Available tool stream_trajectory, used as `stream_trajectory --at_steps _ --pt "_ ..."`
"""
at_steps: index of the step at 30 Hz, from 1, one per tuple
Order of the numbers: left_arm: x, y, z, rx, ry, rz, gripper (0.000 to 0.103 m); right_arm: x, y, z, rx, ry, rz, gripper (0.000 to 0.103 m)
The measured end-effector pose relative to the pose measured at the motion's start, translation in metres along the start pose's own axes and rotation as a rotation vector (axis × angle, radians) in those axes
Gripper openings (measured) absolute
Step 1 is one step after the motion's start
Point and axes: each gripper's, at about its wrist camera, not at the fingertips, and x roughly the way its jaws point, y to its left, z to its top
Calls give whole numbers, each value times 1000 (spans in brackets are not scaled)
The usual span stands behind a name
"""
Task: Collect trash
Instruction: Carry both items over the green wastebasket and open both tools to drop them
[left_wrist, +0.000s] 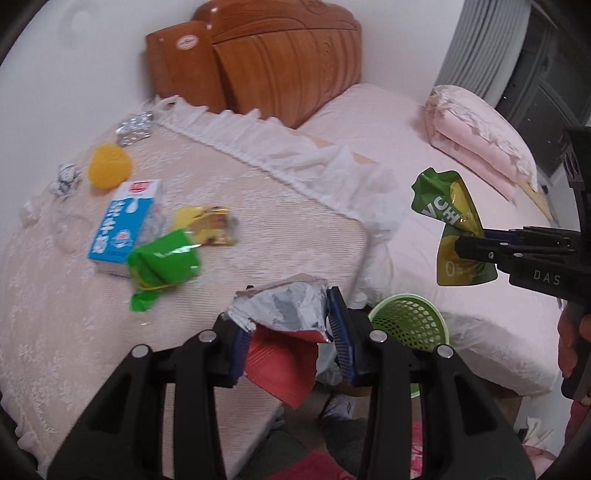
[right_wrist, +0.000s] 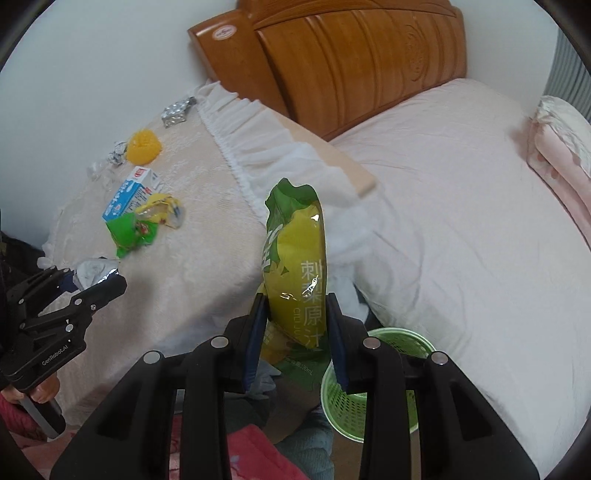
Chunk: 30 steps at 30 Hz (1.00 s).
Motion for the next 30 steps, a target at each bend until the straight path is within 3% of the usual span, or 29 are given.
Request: stream_trajectory --at_steps 8,15,18,20,25,30 --pt "25 -120 -9 190 58 -133 38 -31 -87 -55 144 -9 -86 33" --pt "66 -189 -24 263 176 -169 39 -44 -137 -93 207 5 -138 33" --pt "77 -203 -29 265 215 -190 57 -47 -152 -107 226 20 -144 33" --pt "78 -210 -32 271 217 -189 79 -47 -160 -115 234 27 -144 33" --pt "71 -217 -30 283 190 -186 92 -46 -169 -124 245 32 -132 33" --pt "60 -197 -19 237 146 -141 95 -40 -166 -126 238 41 -105 34"
